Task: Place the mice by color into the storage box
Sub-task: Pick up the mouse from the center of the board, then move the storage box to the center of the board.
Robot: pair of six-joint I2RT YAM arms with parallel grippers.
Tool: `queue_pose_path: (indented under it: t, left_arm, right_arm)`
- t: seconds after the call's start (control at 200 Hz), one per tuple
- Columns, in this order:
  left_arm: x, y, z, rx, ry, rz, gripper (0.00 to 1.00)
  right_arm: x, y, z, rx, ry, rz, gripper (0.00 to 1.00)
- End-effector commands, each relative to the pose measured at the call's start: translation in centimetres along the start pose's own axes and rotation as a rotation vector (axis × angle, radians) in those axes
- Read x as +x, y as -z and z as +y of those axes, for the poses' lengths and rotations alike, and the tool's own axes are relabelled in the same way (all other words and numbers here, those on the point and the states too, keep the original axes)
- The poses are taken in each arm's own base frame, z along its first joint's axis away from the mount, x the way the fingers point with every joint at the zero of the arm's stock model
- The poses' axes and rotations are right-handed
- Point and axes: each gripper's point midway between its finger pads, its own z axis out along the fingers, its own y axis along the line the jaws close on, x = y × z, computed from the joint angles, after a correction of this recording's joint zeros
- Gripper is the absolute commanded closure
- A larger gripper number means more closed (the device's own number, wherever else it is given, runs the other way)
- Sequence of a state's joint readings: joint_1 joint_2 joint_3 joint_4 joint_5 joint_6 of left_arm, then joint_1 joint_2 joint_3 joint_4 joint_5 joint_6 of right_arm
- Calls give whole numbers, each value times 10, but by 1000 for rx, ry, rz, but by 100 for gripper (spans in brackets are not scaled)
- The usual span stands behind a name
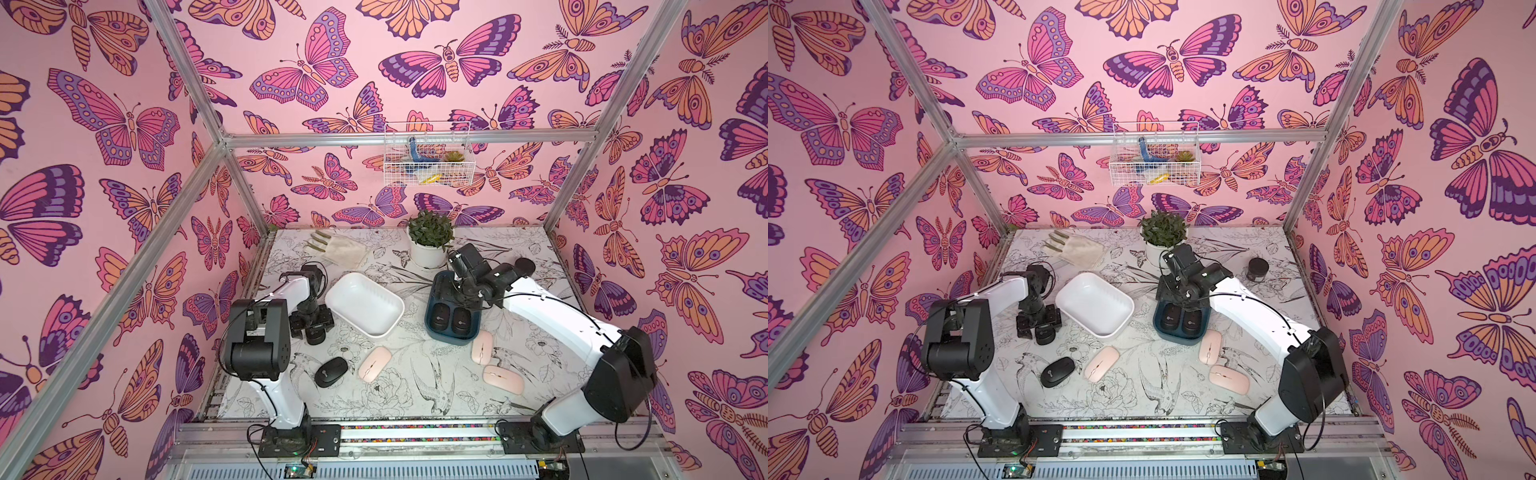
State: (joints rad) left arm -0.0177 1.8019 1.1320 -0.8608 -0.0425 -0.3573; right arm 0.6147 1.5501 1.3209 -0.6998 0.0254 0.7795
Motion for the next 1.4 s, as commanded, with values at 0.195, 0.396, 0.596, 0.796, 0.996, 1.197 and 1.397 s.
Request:
queue_pose_path:
  t: [0.195,0.396,0.596,0.796,0.996,1.197,1.397]
  left_arm:
    - [-5,-8,-5,93,42,1,44]
    - [2,8,0,110,58,-13,49]
    - [29,65,10,135,121,-66,49]
    - [45,131,-32,193,28,-178,49]
    - [51,177,-146,305,-170,-217,50]
    - [52,201,-241,404,-312,-217,50]
    - [57,216,-297,477,-394,-215,50]
  right_arm:
    - [2,9,4,6,42,-2,24]
    - [4,16,2,9,56,-4,23]
    - [3,21,-5,16,45,-17,22]
    - [-5,23,-33,64,-8,-44,20]
    - [-14,22,-86,134,-147,-59,21]
    - [-18,14,-153,256,-329,-50,30]
    - [-23,-10,-194,340,-412,46,59]
